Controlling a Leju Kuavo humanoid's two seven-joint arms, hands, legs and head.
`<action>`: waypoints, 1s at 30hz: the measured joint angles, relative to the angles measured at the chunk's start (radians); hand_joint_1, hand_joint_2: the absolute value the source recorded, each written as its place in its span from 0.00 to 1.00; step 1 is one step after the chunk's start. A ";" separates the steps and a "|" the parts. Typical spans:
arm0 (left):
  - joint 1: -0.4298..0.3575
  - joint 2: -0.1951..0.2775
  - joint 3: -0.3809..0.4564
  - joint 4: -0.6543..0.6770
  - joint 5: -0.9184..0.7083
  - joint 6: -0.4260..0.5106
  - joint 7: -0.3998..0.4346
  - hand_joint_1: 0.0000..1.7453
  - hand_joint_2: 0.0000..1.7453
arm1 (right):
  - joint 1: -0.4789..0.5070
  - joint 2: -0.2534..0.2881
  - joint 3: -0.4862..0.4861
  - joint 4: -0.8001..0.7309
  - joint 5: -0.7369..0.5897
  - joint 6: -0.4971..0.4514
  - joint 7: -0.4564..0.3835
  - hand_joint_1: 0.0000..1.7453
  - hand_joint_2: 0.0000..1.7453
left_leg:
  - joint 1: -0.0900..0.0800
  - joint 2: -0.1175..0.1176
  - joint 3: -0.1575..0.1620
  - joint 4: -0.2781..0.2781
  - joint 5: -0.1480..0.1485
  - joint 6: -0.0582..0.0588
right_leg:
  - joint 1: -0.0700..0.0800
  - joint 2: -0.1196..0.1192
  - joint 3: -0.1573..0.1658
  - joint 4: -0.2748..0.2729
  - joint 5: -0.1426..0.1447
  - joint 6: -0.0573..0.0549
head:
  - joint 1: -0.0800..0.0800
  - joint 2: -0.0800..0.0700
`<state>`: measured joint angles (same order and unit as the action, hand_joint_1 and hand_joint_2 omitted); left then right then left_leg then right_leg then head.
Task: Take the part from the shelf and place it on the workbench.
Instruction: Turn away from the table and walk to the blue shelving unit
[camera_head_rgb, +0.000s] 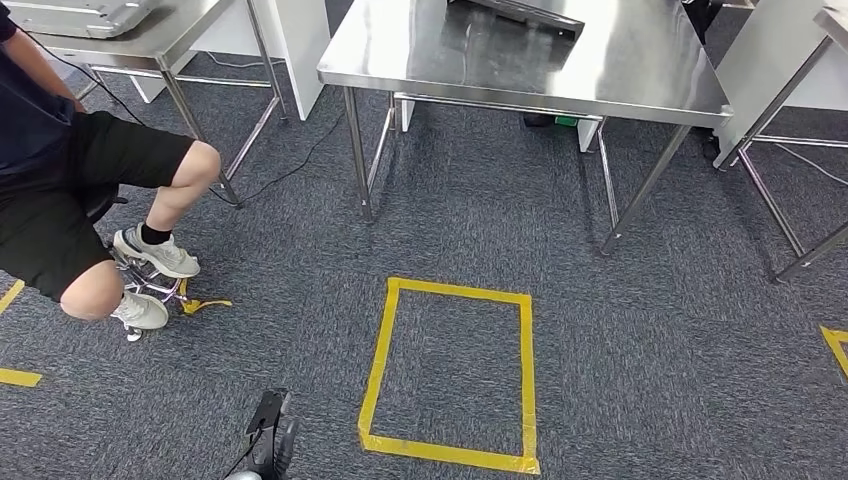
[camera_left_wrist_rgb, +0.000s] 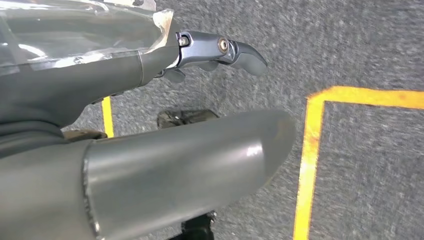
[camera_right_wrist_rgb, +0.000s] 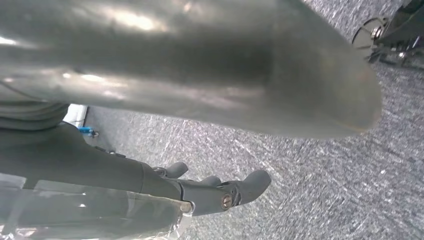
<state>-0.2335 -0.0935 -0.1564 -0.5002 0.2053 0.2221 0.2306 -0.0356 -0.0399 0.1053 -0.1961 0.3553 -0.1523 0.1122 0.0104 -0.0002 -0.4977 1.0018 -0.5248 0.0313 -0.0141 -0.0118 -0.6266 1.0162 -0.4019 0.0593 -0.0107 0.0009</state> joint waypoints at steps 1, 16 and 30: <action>0.002 -0.005 -0.003 -0.002 0.000 0.003 0.001 0.00 0.00 | 0.000 0.001 0.000 0.001 0.000 -0.003 0.000 0.00 0.00 | 0.001 0.002 -0.014 -0.003 0.014 0.011 | -0.001 0.001 -0.011 0.016 -0.021 -0.001 | 0.002 0.000; 0.033 -0.014 -0.054 -0.070 0.017 0.032 0.017 0.00 0.00 | -0.002 0.004 0.000 0.000 -0.007 -0.018 -0.008 0.00 0.00 | 0.000 0.032 -0.183 0.013 0.160 -0.027 | 0.003 -0.003 0.201 -0.057 -0.154 -0.036 | 0.013 0.000; 0.045 0.006 -0.076 -0.119 0.004 0.033 0.037 0.00 0.00 | -0.003 0.008 0.000 0.000 -0.001 -0.020 0.007 0.00 0.00 | 0.007 -0.042 -0.058 0.007 0.055 -0.011 | 0.004 0.096 0.105 -0.027 -0.093 -0.019 | 0.006 0.000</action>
<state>-0.1888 -0.0872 -0.2319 -0.6187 0.2089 0.2554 0.2676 -0.0386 -0.0318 0.1053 -0.1957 0.3541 -0.1721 0.1193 0.0174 -0.0423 -0.5560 1.0090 -0.4703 0.0207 -0.0105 0.0840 -0.5213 0.9894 -0.4948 0.0404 -0.0046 0.0008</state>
